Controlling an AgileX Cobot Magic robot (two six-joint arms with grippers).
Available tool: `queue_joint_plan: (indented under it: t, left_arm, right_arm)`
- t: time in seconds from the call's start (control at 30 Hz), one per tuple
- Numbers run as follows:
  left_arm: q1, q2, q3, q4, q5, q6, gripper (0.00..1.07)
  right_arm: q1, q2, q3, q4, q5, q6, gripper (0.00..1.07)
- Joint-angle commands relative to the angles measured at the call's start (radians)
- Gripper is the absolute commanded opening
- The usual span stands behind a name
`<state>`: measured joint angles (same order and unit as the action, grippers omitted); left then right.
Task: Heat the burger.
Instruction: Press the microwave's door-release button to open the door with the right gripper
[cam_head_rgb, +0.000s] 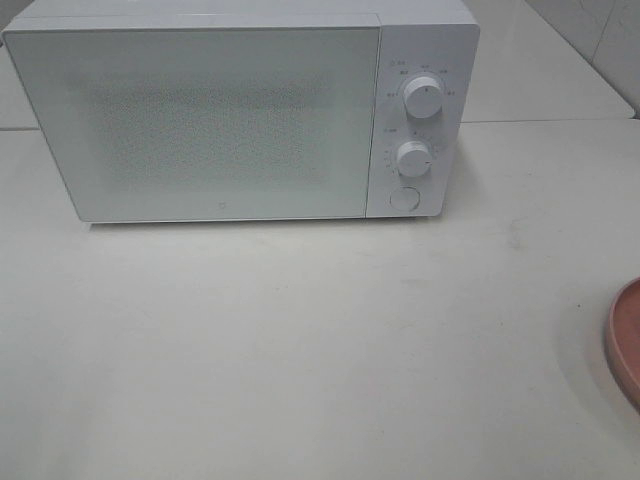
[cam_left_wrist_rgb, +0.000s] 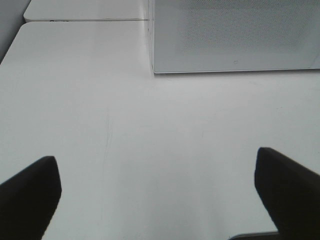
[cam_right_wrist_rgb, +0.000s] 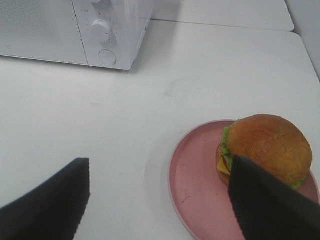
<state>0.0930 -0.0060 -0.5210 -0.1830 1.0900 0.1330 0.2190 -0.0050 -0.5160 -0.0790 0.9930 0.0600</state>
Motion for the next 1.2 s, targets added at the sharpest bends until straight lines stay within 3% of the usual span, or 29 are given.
queue_joint_plan:
  t: [0.03,0.57,1.2]
  left_arm:
    - [0.000,-0.018,0.002,0.002,-0.015,-0.006,0.98]
    - [0.000,-0.018,0.002,0.002,-0.015,-0.006,0.98]
    - [0.000,-0.018,0.002,0.002,-0.015,-0.006,0.98]
  right_arm:
    - [-0.007,0.027,-0.022,0.003,-0.031,0.008,0.75]
    - [-0.007,0.297,-0.023,0.002,-0.203,0.008,0.75]
    - [-0.007,0.673,-0.023,0.002,-0.579,0.007,0.75]
